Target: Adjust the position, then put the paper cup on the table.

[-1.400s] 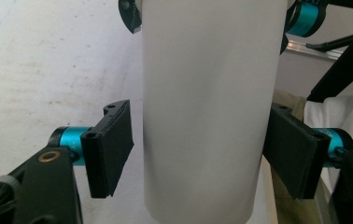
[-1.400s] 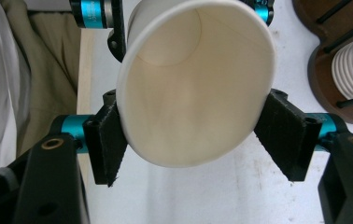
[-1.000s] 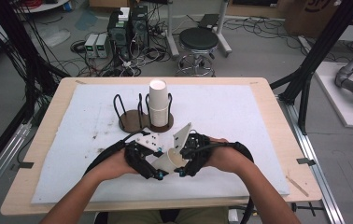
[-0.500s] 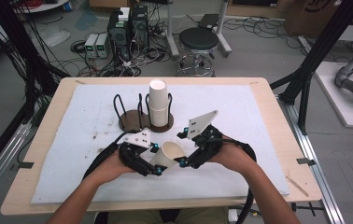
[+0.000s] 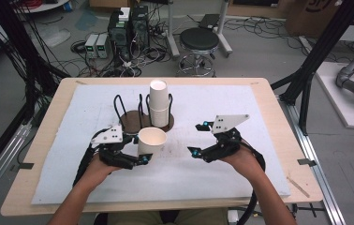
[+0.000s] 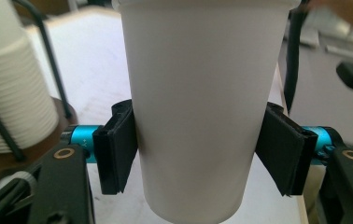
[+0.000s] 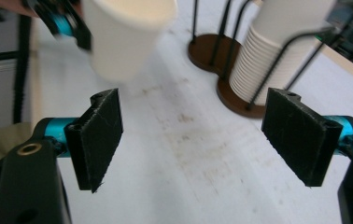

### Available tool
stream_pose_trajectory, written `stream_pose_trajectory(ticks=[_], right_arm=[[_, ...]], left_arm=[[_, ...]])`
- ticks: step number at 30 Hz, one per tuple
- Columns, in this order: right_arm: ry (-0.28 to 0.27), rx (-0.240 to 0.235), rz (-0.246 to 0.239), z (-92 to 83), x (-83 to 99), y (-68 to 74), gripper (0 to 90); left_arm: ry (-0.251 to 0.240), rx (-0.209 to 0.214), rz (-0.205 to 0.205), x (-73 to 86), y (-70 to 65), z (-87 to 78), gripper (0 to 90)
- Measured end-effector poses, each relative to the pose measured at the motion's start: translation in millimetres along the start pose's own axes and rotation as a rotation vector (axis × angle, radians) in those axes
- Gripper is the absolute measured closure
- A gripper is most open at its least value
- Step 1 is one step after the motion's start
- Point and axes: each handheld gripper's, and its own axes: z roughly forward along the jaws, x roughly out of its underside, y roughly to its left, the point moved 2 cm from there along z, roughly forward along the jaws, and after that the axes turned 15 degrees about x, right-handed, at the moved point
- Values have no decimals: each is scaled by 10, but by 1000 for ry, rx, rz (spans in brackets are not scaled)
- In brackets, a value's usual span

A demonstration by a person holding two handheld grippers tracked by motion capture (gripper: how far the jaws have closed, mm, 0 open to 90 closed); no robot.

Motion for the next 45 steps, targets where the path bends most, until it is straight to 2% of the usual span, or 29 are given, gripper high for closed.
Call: stream_pose_trajectory(ticks=[3,6,7,9,12,13,16,25,32,45], right_arm=[[13,44,38,28,166,-9,210],[-19,91,109,-9,373,-47,210],[-19,91,109,-9,373,-47,210],[-48,129,148,-72,501,-97,210],[-75,163,179,-132,584,-157,211],[-77,167,189,-151,603,-172,210],[-77,193,203,-204,647,-197,211],[-91,259,240,-314,713,-302,211],[-90,265,244,-327,749,-320,211],[-86,271,250,-324,771,-312,212]], left_arm=[[-54,-18,16,-4,-2,-75,333],[-95,-27,32,21,18,-131,332],[-95,-27,32,21,18,-131,332],[-97,-40,35,25,28,-147,331],[-120,-55,60,3,14,-171,330],[-134,-65,80,-6,0,-187,331],[-159,-70,81,12,-10,-211,330],[-177,-84,82,55,-7,-310,326],[-210,-130,91,45,-32,-483,326],[-238,-155,89,72,14,-618,323]])
